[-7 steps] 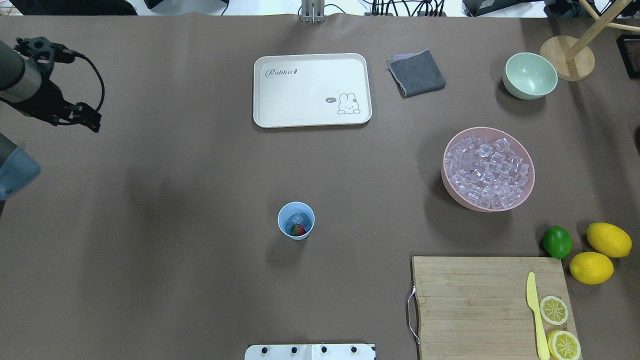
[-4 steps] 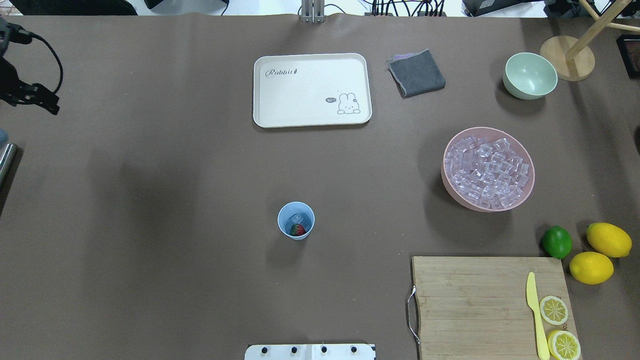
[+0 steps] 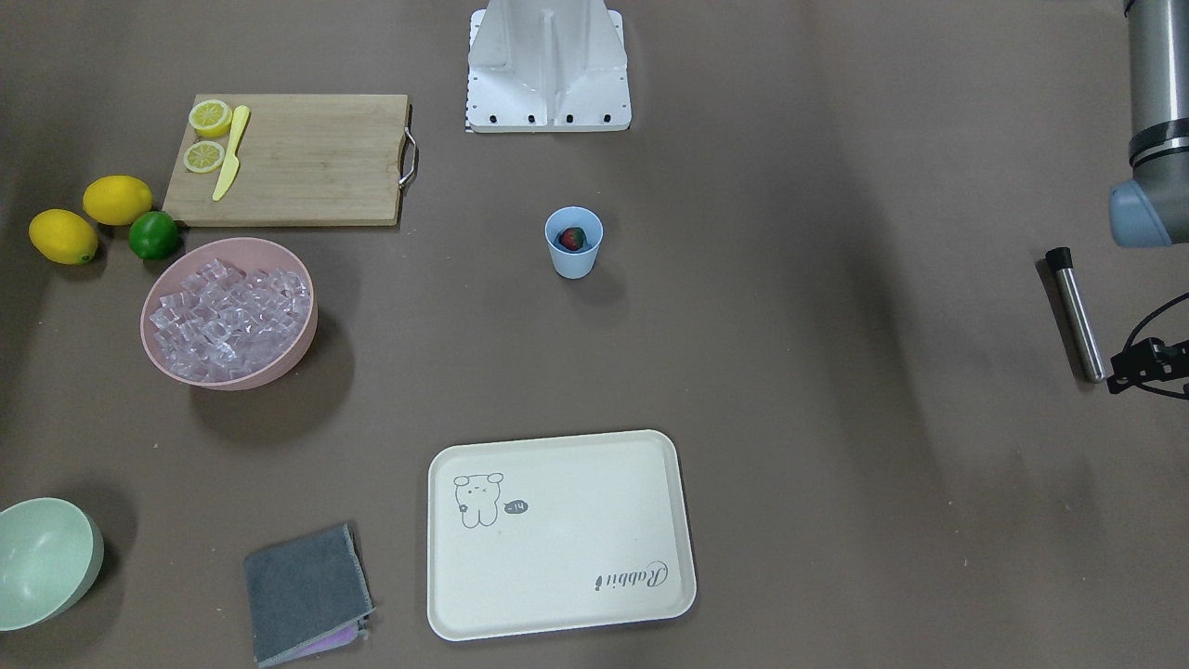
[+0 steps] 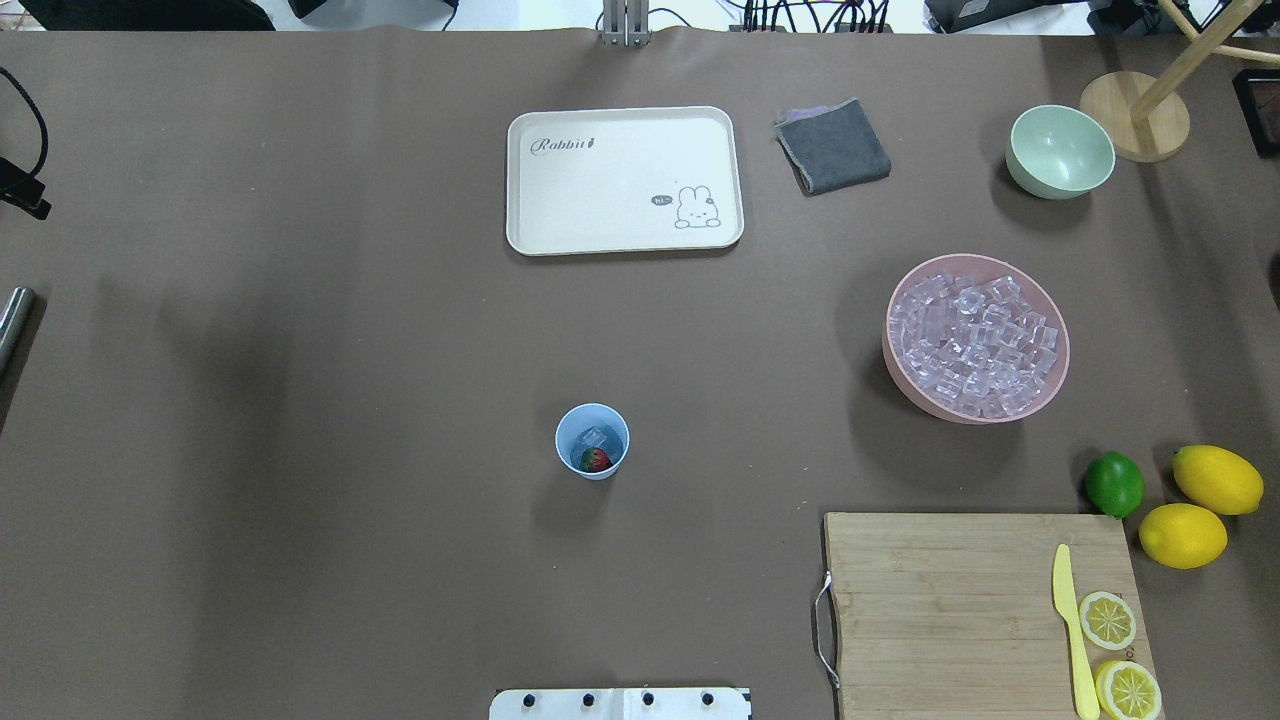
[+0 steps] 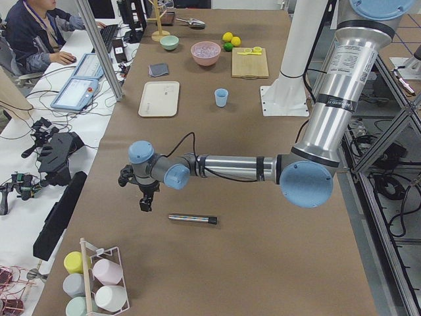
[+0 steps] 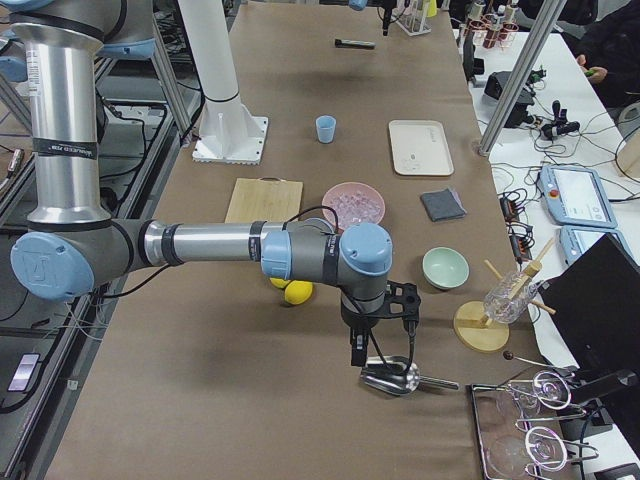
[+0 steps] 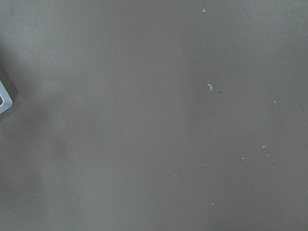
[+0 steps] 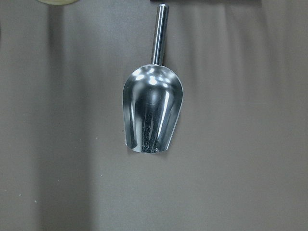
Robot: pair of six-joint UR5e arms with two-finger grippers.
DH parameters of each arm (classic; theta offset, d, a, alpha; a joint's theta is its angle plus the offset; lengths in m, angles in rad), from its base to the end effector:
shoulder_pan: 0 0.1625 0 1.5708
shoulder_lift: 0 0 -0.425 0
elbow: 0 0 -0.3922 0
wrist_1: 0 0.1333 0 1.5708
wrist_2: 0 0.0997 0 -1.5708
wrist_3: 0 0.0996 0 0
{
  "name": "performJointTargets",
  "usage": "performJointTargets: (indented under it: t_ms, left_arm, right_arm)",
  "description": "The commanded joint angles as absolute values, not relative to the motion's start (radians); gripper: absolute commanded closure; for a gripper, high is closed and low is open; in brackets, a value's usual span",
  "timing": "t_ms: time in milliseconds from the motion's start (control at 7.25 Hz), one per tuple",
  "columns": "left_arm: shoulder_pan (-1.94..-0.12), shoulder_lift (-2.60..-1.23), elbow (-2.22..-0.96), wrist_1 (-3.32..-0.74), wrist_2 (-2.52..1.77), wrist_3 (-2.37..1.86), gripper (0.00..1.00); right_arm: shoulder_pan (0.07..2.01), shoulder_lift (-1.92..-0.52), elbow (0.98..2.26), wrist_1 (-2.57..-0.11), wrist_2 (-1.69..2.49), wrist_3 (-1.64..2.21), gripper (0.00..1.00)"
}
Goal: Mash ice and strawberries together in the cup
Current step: 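Grasp the metal pestle rod with the left gripper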
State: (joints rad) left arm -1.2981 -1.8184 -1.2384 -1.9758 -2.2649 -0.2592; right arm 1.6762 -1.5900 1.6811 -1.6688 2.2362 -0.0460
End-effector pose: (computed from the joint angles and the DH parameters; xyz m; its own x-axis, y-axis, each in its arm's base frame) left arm 0.0983 -0.6097 0.6490 0.7286 0.1532 -0.6676 -0.0713 0.9863 0.1486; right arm 0.1221 -0.4713 0.6308 0.7859 0.0412 0.6170 -0.0691 0.9974 0.0215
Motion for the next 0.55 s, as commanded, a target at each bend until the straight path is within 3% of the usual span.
performJointTargets:
  t_ms: [0, 414]
  left_arm:
    - [-1.299, -1.795, -1.215, -1.999, -2.293, -0.261, 0.03]
    - [-1.273, -1.775, -1.146, -2.156, -2.286, -0.354, 0.03]
  right_arm:
    - [1.675, -1.586, 1.681, -1.669, 2.237, -0.046, 0.00]
    - [1.675, -1.594, 1.687, -1.667, 2.238, -0.046, 0.00]
